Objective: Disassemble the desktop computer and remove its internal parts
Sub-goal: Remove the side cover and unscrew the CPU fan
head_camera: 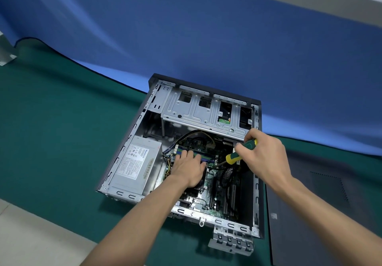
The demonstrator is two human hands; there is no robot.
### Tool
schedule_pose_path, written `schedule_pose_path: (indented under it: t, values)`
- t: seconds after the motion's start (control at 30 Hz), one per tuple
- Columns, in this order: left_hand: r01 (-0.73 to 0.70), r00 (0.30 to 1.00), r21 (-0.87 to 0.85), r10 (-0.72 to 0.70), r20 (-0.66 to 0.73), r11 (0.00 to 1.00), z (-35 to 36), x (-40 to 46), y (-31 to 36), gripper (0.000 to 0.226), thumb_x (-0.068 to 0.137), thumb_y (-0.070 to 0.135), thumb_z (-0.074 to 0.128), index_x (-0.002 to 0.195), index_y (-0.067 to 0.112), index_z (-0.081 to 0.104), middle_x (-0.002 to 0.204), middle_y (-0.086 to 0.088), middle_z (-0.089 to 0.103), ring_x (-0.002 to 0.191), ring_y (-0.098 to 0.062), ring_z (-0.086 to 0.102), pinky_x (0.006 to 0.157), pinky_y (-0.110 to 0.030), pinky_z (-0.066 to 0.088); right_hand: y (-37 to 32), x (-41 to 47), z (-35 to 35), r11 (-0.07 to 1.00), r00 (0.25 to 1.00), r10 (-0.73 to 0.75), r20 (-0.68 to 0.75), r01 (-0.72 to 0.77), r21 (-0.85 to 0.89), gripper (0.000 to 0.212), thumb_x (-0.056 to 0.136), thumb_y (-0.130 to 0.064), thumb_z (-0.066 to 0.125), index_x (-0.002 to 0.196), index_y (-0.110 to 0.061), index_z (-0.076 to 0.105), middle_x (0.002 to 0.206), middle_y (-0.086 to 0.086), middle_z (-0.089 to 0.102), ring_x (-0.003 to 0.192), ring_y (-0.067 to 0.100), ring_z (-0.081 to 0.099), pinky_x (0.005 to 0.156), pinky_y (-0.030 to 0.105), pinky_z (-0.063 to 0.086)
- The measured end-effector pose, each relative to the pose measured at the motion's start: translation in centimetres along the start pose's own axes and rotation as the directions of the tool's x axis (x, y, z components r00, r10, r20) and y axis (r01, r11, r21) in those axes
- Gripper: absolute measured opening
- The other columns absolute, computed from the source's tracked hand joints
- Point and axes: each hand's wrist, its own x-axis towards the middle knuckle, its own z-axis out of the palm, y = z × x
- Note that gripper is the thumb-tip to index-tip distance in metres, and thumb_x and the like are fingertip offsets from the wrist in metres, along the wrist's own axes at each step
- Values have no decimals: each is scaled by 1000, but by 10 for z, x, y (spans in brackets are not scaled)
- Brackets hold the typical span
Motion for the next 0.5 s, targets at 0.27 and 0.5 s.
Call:
schedule_pose_path:
  t: [0.27,0.5]
  values:
    - [18,1000,-74,-17,19,997,0,2,0,40,101,38,23,120,18,51,122,-11,46,115,-28,35,99,-41,26,-20,7,-7,952,996,-10,85,35,-304,29,82,-48,55,79,-19,52,57,-5,50,60,22,50,48,27,28]
    - [34,999,-112,-33,7,993,-2,3,2,39,101,38,24,115,22,57,116,-9,49,110,-26,36,95,-40,27,-53,22,-9,933,966,49,255,47,-357,44,95,-46,39,67,-13,42,62,0,47,61,24,48,48,28,26]
